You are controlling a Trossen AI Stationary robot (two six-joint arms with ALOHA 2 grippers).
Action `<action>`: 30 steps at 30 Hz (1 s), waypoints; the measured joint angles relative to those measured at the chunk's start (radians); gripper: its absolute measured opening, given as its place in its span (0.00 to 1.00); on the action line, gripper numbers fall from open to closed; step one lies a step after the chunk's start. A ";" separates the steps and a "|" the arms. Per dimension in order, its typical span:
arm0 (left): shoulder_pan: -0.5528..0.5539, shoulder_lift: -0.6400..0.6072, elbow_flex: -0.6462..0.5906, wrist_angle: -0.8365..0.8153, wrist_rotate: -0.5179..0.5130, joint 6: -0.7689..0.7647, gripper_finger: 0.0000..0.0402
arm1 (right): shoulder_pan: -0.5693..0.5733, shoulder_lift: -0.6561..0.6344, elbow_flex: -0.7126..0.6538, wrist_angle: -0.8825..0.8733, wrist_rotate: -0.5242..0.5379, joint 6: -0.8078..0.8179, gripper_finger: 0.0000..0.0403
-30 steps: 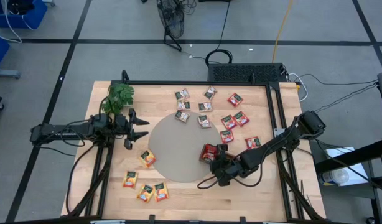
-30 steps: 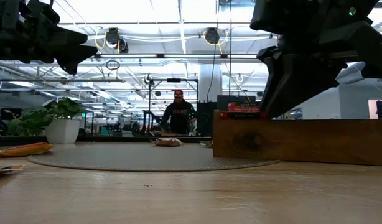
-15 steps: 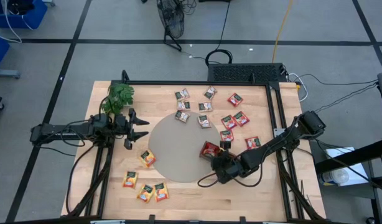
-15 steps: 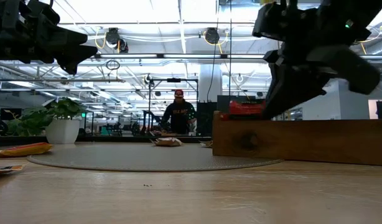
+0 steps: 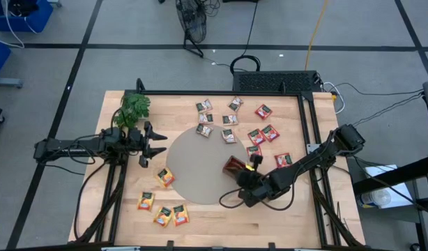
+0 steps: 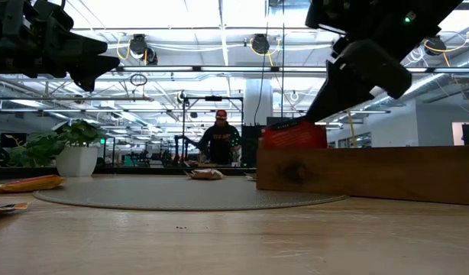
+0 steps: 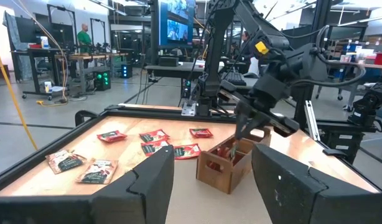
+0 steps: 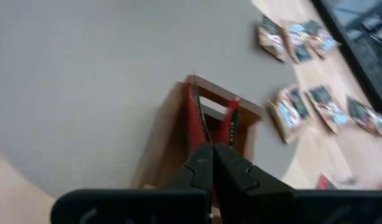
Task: Pick & Place Tea
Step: Put the red tea bag into the left section of the wooden organizer
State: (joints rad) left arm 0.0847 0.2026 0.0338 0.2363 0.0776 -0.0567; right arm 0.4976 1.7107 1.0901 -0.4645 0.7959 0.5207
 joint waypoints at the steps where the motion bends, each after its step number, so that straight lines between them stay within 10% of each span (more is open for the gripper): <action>1: 0.000 0.000 0.000 0.000 0.000 0.000 0.53 | 0.000 0.000 0.000 -0.013 0.017 0.027 0.00; 30: 0.000 0.000 0.000 0.000 0.000 0.000 0.53 | -0.014 0.000 -0.026 -0.231 0.043 0.352 0.00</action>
State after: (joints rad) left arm 0.0849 0.2025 0.0340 0.2363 0.0776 -0.0567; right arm 0.4839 1.7107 1.0644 -0.6953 0.8384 0.8728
